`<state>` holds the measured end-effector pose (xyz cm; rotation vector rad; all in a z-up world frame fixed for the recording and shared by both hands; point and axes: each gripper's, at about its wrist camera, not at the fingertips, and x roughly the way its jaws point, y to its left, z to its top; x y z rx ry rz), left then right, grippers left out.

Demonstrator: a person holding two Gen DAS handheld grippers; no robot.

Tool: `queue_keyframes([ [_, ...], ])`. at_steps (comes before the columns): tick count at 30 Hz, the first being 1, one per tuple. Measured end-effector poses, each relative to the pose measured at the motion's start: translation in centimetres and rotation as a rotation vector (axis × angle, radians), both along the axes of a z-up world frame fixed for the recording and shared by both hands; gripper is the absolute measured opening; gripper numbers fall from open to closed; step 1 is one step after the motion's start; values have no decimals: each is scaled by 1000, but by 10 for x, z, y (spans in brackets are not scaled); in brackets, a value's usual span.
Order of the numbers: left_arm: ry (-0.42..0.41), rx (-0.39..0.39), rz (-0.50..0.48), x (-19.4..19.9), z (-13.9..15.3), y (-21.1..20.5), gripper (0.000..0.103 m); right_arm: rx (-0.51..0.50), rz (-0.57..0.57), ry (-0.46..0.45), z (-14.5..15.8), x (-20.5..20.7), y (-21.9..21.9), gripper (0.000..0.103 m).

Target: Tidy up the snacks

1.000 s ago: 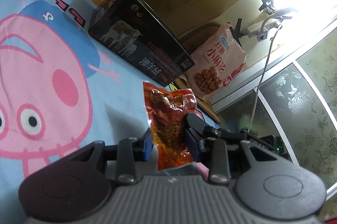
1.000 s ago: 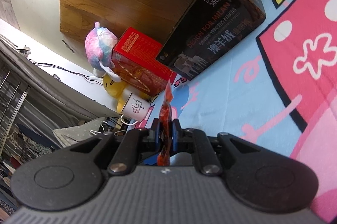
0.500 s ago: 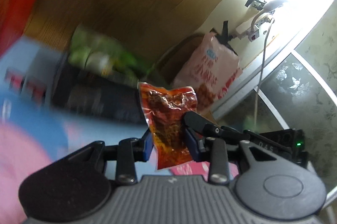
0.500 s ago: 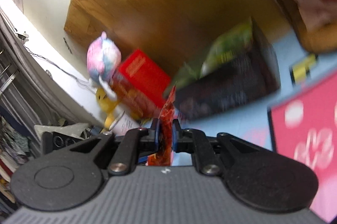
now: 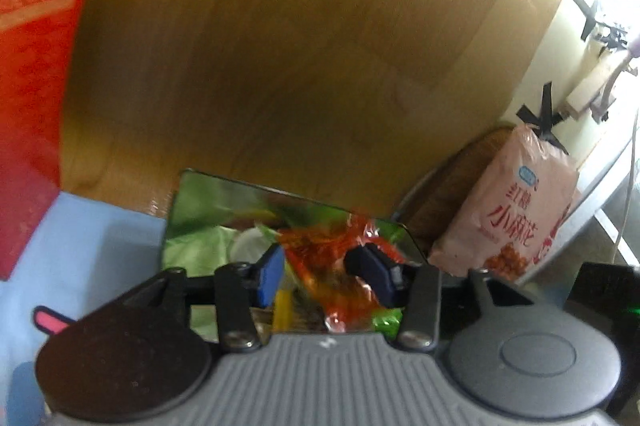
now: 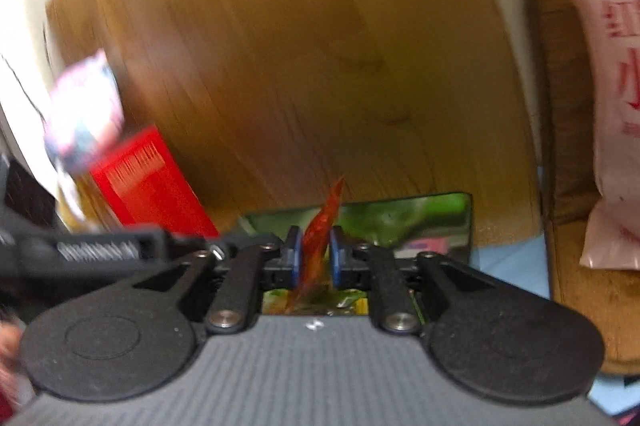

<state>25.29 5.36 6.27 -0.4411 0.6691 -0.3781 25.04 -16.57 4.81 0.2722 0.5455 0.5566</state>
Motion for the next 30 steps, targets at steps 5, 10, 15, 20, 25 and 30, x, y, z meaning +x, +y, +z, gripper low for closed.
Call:
queue_keyframes([
  [5, -35, 16, 45, -26, 10, 11, 47, -34, -134, -72, 2, -20, -8, 50],
  [10, -65, 82, 62, -70, 15, 3, 52, 40, -198, -118, 8, -67, -37, 50],
  [15, -80, 155, 91, -122, 7, -10, 57, 16, -230, -155, 1, -131, -45, 51],
  [20, -93, 247, 158, -171, -12, -20, 61, -62, -263, -150, -10, -176, -38, 56],
  [25, -92, 331, 213, -198, -31, -23, 63, -121, -309, -138, -28, -209, -28, 60],
  [30, -142, 386, 287, -216, -43, -25, 88, -147, -335, -183, -32, -230, -18, 75],
])
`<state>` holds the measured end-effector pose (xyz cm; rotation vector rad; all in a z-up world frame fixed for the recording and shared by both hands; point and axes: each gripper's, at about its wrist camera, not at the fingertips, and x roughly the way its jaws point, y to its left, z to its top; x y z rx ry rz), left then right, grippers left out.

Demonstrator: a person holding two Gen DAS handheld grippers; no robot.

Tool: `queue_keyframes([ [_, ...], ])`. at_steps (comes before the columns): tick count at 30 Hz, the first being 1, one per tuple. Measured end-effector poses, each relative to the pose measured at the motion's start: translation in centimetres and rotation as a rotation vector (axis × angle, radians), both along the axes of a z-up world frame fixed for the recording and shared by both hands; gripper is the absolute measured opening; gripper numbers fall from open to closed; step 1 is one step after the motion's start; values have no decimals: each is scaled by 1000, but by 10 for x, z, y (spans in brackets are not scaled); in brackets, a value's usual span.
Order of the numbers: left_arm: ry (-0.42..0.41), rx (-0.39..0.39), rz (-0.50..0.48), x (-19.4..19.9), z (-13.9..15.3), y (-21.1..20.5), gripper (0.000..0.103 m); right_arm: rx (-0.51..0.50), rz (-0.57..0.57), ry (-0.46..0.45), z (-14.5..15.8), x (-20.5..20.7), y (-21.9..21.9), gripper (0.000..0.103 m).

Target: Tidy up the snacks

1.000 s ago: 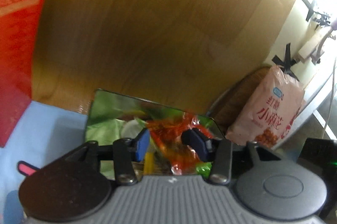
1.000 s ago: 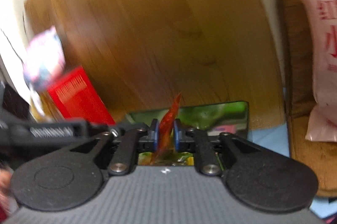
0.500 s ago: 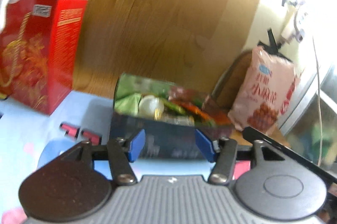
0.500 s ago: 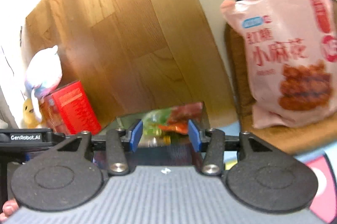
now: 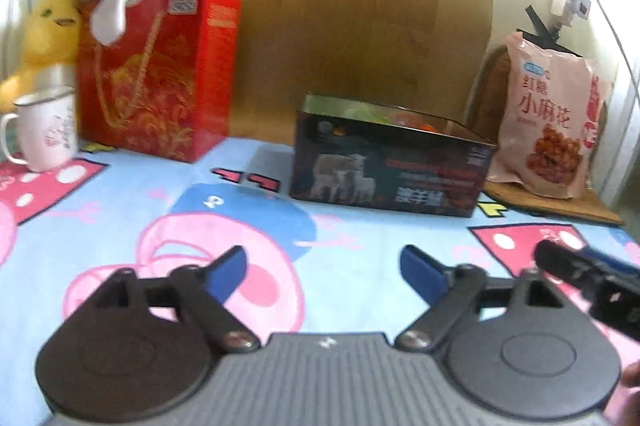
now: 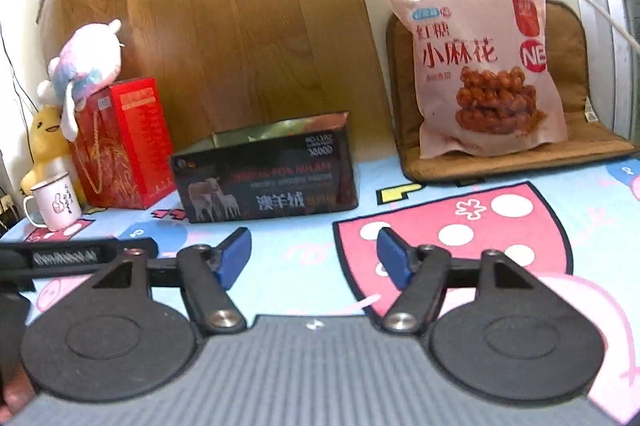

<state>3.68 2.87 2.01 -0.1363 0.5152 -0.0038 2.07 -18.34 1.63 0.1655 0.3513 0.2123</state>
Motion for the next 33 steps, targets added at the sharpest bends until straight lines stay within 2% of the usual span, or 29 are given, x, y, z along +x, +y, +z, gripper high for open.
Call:
queue_keyframes([
  [2, -12, 3, 2, -2, 0, -1, 88, -19, -6, -23, 0, -4, 3, 80],
  [11, -81, 35, 28, -9, 2, -5, 90, -77, -29, -50, 1, -9, 9, 85],
  [16, -76, 14, 45, -8, 2, -1, 91, -77, -37, -35, 0, -7, 8, 88],
  [19, -82, 13, 53, -9, 2, 0, 99, -72, -38, -21, 0, -5, 7, 89],
  [25, -92, 31, 48, -10, 2, -2, 103, -70, -47, -16, 0, -5, 7, 95],
  [33, -87, 17, 44, -11, 3, 0, 103, -52, -45, -6, -1, -4, 4, 96],
])
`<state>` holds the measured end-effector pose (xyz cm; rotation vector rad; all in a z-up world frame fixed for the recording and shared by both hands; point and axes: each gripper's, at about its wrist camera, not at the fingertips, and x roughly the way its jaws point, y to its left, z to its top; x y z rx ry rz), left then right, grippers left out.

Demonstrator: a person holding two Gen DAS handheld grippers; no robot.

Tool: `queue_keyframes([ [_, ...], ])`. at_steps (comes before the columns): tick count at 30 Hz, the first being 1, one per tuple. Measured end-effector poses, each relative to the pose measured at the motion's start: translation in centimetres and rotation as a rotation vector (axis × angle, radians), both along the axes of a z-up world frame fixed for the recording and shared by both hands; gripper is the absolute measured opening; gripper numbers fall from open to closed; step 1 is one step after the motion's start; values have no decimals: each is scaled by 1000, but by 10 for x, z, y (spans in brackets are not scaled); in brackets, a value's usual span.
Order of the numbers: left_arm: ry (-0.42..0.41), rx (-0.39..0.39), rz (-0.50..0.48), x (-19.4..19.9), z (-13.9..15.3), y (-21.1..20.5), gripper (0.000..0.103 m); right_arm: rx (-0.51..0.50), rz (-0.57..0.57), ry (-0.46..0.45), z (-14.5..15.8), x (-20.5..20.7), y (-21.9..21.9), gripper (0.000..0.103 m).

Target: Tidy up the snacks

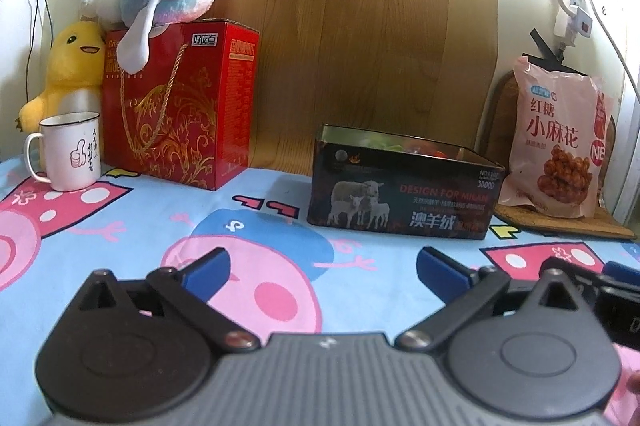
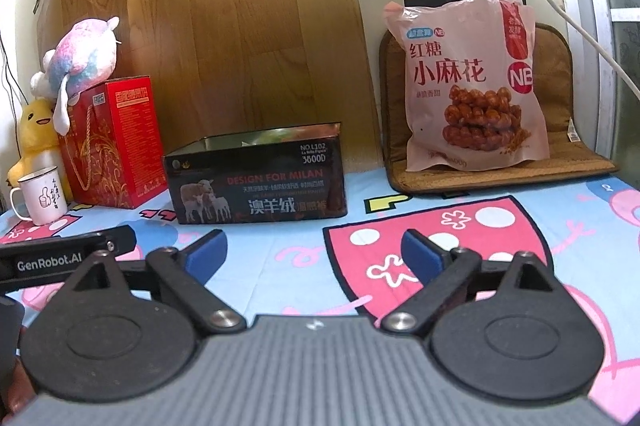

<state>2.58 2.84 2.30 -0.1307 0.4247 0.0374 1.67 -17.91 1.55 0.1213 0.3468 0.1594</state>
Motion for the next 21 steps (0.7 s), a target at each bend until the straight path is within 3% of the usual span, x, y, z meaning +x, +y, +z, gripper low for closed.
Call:
queue_keyframes([
  [21, 18, 33, 19, 2, 0, -1, 103, 34, 8, 14, -1, 2, -3, 96],
])
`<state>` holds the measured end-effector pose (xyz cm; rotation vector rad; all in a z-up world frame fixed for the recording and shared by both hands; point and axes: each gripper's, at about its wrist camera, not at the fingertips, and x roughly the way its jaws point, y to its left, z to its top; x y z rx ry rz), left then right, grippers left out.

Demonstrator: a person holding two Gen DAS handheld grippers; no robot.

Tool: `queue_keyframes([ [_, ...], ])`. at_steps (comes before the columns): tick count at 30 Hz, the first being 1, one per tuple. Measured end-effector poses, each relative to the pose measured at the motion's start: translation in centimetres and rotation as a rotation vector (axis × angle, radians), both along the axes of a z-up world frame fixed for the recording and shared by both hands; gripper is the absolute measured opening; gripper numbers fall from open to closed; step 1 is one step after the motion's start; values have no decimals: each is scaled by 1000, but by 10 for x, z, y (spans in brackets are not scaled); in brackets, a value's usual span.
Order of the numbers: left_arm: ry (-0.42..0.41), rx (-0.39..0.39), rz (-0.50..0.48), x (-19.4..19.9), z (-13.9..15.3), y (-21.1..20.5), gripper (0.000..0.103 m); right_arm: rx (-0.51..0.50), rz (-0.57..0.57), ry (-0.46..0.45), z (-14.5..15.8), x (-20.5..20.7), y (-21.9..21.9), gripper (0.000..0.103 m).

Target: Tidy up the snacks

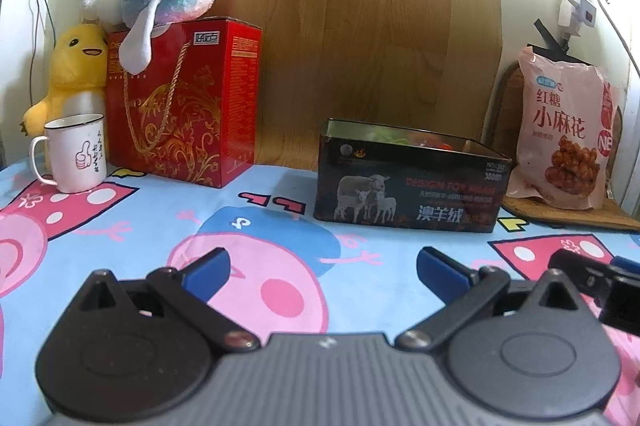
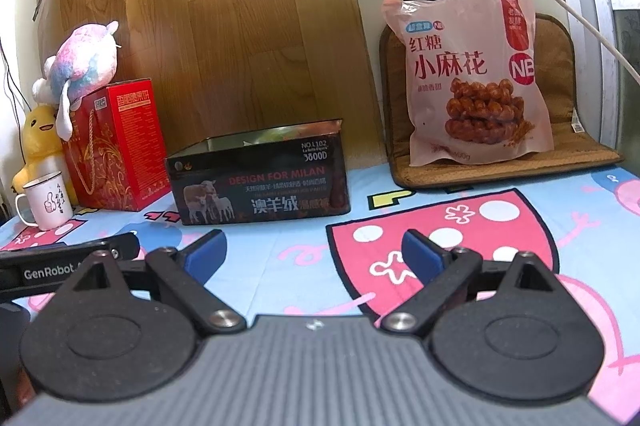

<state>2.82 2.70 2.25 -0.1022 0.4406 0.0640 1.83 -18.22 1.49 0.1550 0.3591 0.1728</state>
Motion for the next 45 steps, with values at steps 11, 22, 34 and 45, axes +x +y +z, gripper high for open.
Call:
queue_keyframes([
  [11, -124, 75, 130, -13, 6, -2, 103, 6, 0, 1, 0, 0, -1, 96],
  [22, -182, 220, 138, -20, 8, -18, 103, 7, 1, 1, 0, 0, -1, 96],
  [34, -151, 173, 143, -16, 7, -9, 103, 7, 1, 2, 0, 0, -1, 96],
  [45, -89, 157, 141, -7, 4, -5, 103, 9, 2, 3, 0, 0, -1, 96],
])
